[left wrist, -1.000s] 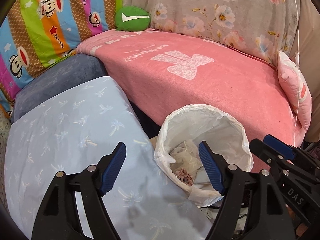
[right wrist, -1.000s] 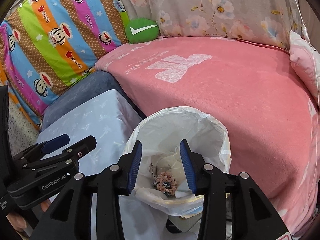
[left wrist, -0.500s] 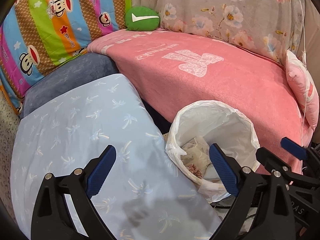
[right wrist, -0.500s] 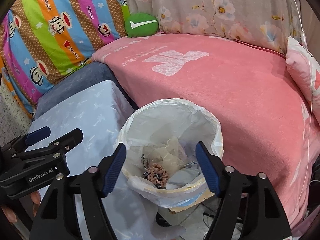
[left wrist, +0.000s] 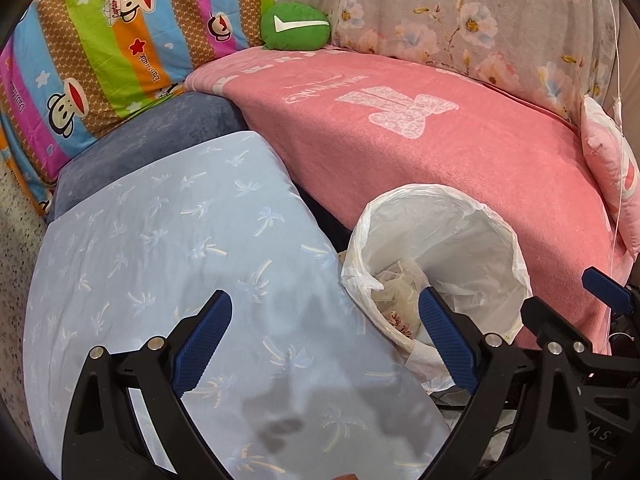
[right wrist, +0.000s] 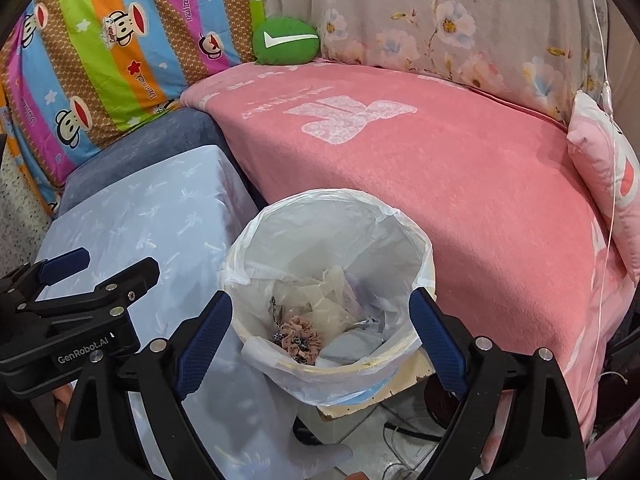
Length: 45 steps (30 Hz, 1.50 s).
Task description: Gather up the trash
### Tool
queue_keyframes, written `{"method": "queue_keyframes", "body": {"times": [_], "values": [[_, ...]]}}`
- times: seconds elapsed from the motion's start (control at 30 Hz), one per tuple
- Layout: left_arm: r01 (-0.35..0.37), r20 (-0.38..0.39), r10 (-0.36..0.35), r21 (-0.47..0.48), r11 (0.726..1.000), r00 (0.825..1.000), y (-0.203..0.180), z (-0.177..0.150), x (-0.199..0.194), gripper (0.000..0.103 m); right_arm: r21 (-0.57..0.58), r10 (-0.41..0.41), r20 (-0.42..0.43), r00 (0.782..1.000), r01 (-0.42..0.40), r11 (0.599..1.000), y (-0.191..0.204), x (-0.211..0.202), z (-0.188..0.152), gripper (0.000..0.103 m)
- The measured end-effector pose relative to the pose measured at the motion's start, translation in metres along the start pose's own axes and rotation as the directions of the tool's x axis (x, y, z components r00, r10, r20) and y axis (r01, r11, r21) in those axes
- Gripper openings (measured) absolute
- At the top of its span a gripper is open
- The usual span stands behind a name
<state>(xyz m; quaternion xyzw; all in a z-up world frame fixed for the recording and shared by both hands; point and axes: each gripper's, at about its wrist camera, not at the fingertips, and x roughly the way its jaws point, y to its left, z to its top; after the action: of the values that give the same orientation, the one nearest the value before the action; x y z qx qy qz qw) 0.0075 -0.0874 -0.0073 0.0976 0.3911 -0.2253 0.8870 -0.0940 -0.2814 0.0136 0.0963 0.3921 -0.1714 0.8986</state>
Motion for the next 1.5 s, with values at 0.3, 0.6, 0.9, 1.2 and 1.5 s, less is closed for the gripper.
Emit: {"method": "queue_keyframes", "body": {"times": [0.3,0.6,0.9,1.2,1.5], "values": [[-0.011,-0.027,0.011,0.004,1.0,1.0,-0.003,-0.006,0.002,0.09,0.002,-0.016,-0.041,0.999,0.016,1.0,0.0,0.004,-0.006,0.087],[-0.027,-0.063,0.027,-0.002,1.0,0.998,-0.002,-0.014,0.007,0.09,0.006,-0.017,-0.074,0.997,0.017,1.0,-0.002,0.01,-0.015,0.087],[-0.025,-0.089,0.025,0.001,1.0,0.996,-0.007,-0.017,0.012,0.09,0.01,-0.017,-0.09,0.996,0.018,1.0,-0.002,0.015,-0.017,0.087],[-0.025,-0.103,0.025,0.004,1.0,0.994,-0.01,-0.018,0.016,0.09,0.008,-0.023,-0.097,0.995,0.024,1.0,-0.004,0.018,-0.016,0.087],[-0.03,-0.105,0.03,0.003,1.0,0.994,-0.011,-0.018,0.018,0.09,0.008,-0.026,-0.098,0.995,0.026,1.0,-0.004,0.019,-0.015,0.087]]}}
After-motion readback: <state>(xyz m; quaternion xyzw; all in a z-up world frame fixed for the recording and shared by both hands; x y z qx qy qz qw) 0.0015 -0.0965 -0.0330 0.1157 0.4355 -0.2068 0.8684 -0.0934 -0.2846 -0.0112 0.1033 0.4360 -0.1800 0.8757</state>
